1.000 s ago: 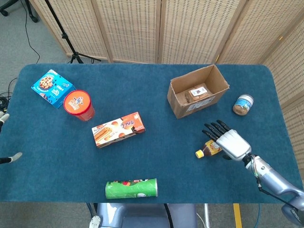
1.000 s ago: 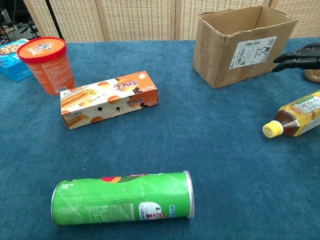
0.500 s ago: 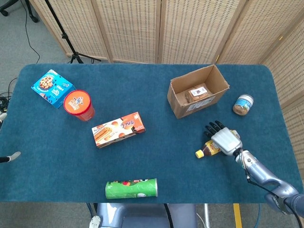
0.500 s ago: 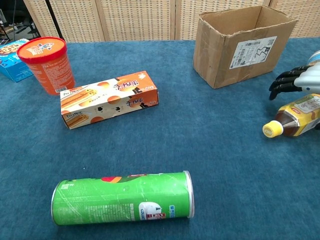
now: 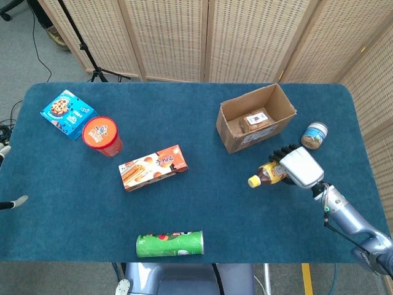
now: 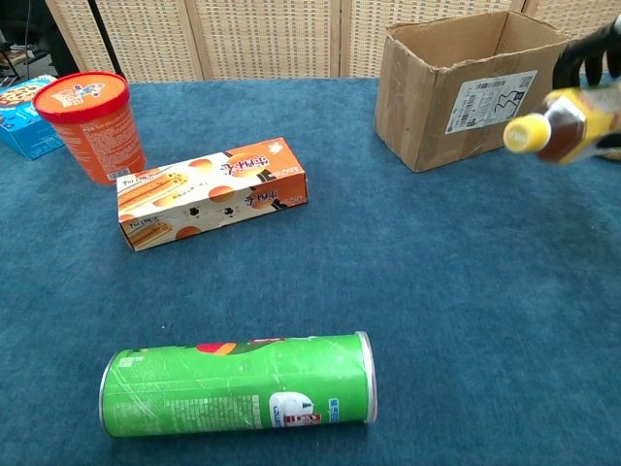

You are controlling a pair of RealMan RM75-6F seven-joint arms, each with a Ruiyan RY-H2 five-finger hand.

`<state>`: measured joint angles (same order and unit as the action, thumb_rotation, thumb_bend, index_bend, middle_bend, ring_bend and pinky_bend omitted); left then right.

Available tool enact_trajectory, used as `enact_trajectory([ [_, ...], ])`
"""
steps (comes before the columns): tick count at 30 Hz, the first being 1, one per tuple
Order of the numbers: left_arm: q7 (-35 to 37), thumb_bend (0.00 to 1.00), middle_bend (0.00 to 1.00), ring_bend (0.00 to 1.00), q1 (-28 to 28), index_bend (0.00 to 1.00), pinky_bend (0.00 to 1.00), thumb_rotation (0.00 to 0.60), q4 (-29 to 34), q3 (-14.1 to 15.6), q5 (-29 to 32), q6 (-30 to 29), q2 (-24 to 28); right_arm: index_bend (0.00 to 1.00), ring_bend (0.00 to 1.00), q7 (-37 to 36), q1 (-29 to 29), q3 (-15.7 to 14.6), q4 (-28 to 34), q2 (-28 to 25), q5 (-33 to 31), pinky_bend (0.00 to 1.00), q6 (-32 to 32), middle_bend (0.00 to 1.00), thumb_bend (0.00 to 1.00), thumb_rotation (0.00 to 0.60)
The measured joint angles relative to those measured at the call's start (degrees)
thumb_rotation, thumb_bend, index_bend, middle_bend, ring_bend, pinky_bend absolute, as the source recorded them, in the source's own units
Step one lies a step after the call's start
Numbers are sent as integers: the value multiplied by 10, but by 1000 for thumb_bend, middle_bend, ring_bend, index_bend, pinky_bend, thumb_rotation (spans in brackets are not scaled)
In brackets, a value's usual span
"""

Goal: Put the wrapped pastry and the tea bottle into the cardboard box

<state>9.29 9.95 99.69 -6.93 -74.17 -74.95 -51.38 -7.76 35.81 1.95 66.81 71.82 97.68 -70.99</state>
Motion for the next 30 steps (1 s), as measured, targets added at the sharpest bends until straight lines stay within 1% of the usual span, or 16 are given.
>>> enact_trajectory([
  [3,-2,0,0,0,1,0,0,600,1,0,1,1,0,672,589,7,5,29,36,-37,-8,456,-14,658,607,600],
  [7,-5,0,0,0,2,0,0,600,1,-2,3,2,-1,672,589,40,28,80,86,-75,-36,456,-14,658,606,600],
  [10,-7,0,0,0,3,0,0,600,2,-2,2,3,-2,672,589,56,54,109,95,-79,-62,456,7,658,597,600],
  [12,-10,0,0,0,4,0,0,600,2,-1,2,4,-3,672,589,63,75,120,85,-72,-71,456,23,658,592,600],
  [15,-13,0,0,0,5,0,0,600,3,-1,4,6,-4,672,589,80,112,132,43,-46,-80,456,47,658,575,600],
  [16,-14,0,0,0,6,0,0,600,3,-2,5,6,-4,672,589,87,124,135,21,-33,-82,456,56,658,570,600],
  [21,-17,0,0,0,8,0,0,600,1,-4,11,9,-6,672,589,112,168,139,-79,27,-85,456,90,658,569,600],
  [25,-18,0,0,0,9,0,0,600,-1,-5,20,15,-7,672,589,124,193,130,-155,72,-88,456,121,657,569,600],
  [30,-18,0,0,0,10,0,0,600,-5,-7,29,20,-7,672,589,115,202,109,-223,112,-88,456,140,657,569,600],
])
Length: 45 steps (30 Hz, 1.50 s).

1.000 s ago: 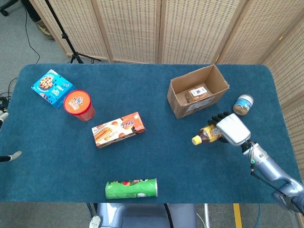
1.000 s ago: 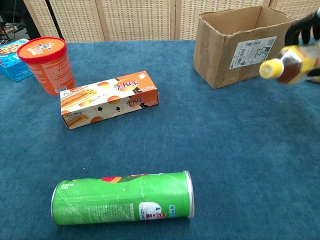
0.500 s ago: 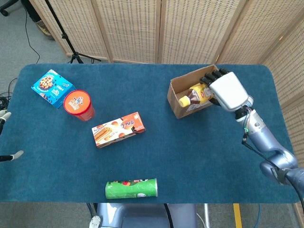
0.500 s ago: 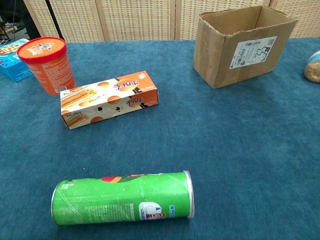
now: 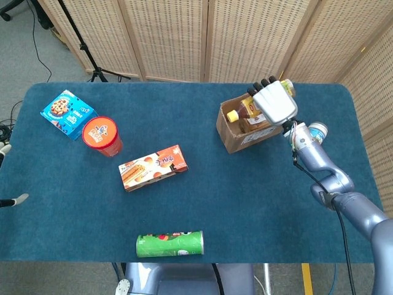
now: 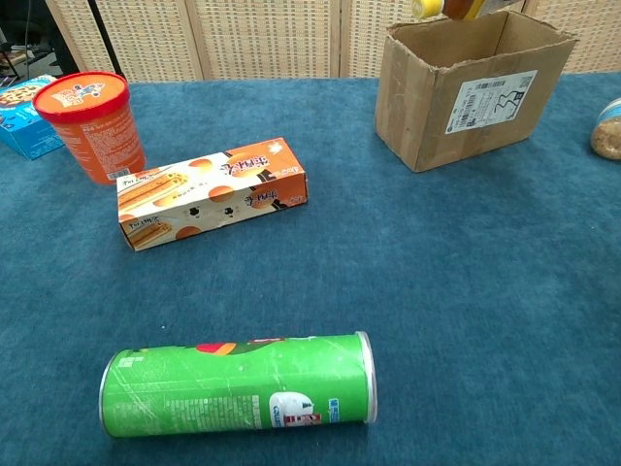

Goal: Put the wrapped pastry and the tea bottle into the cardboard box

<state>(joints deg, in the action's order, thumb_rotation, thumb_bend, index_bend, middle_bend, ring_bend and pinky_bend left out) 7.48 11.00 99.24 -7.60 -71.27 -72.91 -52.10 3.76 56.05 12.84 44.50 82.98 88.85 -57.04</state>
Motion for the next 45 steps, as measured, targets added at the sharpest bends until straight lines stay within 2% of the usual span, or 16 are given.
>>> enact_trajectory([
  [6,-6,0,0,0,2,0,0,600,1,0,2,4,-1,672,589,-19,4,-16,-58,40,-5,456,10,655,562,600],
  [8,-7,0,0,0,2,0,0,600,2,0,2,3,-2,663,586,-21,6,-20,-72,49,-6,456,12,628,496,600],
  [9,-8,0,0,0,2,0,0,600,2,0,2,3,-2,618,567,-22,7,-22,-78,52,-6,456,14,583,434,600],
  [11,-8,0,0,0,2,0,0,600,3,0,3,4,-2,405,438,-17,9,-25,-92,57,-8,442,24,394,250,600],
  [12,-9,0,0,0,2,0,0,600,3,0,4,4,-2,230,287,-14,9,-26,-94,58,-10,392,29,242,130,600],
  [13,-9,0,0,0,2,0,0,600,3,0,5,3,-2,97,140,-5,10,-26,-96,59,-15,316,43,112,44,600],
  [15,-10,0,0,0,3,0,0,600,4,-1,5,3,-2,5,8,15,12,-24,-97,60,-27,185,64,9,0,600],
  [18,-11,0,0,0,3,0,0,600,3,0,7,6,-2,0,0,58,12,-15,-90,57,-55,116,87,0,0,600],
  [22,-9,0,0,0,3,0,0,600,3,0,6,5,-2,0,0,107,9,1,-59,45,-91,111,97,0,0,600],
  [30,-3,0,0,0,0,0,0,600,5,2,-3,2,1,0,0,135,-8,14,28,-2,-103,110,59,0,0,600],
  [33,3,0,0,0,-2,0,0,600,7,3,-10,-2,3,0,0,139,-23,17,85,-33,-100,110,24,0,0,600],
  [39,14,0,0,0,-10,0,0,600,6,8,-28,-16,5,0,0,150,-85,9,239,-120,-85,110,-61,0,0,600],
  [43,9,0,0,0,-15,0,0,600,-7,8,-39,-39,-8,0,0,149,-162,-14,345,-179,-73,106,-130,0,0,600],
  [45,7,0,0,0,-19,0,0,600,-18,8,-49,-56,-21,0,0,143,-201,-28,375,-195,-70,91,-160,0,0,600],
])
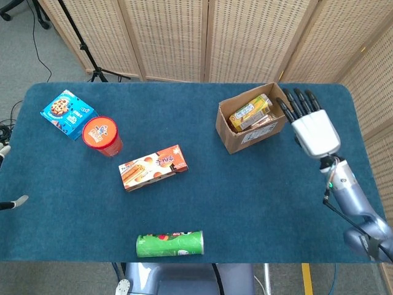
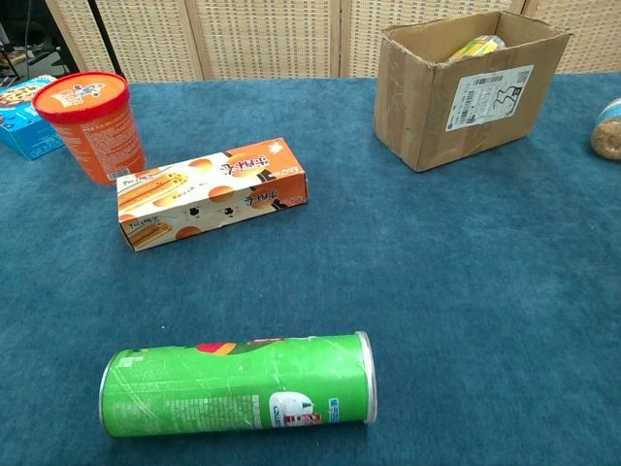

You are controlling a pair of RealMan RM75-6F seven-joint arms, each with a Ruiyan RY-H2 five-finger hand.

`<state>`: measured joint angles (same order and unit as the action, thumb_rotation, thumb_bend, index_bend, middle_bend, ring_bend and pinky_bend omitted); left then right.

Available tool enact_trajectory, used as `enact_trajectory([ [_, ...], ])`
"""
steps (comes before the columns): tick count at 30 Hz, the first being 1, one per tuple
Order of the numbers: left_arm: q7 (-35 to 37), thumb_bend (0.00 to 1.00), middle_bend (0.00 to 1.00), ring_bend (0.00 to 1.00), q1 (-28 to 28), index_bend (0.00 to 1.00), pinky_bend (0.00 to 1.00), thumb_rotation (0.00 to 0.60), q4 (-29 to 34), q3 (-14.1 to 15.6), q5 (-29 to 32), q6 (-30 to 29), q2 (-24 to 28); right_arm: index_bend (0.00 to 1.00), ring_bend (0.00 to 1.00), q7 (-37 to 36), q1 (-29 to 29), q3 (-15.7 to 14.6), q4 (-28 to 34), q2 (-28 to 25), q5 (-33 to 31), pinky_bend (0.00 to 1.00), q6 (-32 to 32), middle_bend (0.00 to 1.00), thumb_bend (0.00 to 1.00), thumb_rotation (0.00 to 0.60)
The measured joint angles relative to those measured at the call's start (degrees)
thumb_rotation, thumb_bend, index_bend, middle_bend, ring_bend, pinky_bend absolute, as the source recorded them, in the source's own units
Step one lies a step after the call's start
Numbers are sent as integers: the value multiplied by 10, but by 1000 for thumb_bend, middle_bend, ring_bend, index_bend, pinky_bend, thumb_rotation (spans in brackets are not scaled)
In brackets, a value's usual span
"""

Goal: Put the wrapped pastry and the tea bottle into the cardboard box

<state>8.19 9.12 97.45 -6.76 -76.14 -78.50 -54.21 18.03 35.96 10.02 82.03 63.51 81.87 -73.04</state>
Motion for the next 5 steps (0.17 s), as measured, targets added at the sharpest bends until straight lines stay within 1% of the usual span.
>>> enact_trajectory([
  [2,1,0,0,0,-5,0,0,600,-16,2,-14,-18,-16,0,0,-10,-44,-19,29,-12,2,74,-33,0,0,600],
  [5,7,0,0,0,-13,0,0,600,-39,5,-35,-40,-34,0,0,-28,-102,-51,54,-16,6,53,-75,0,0,600],
])
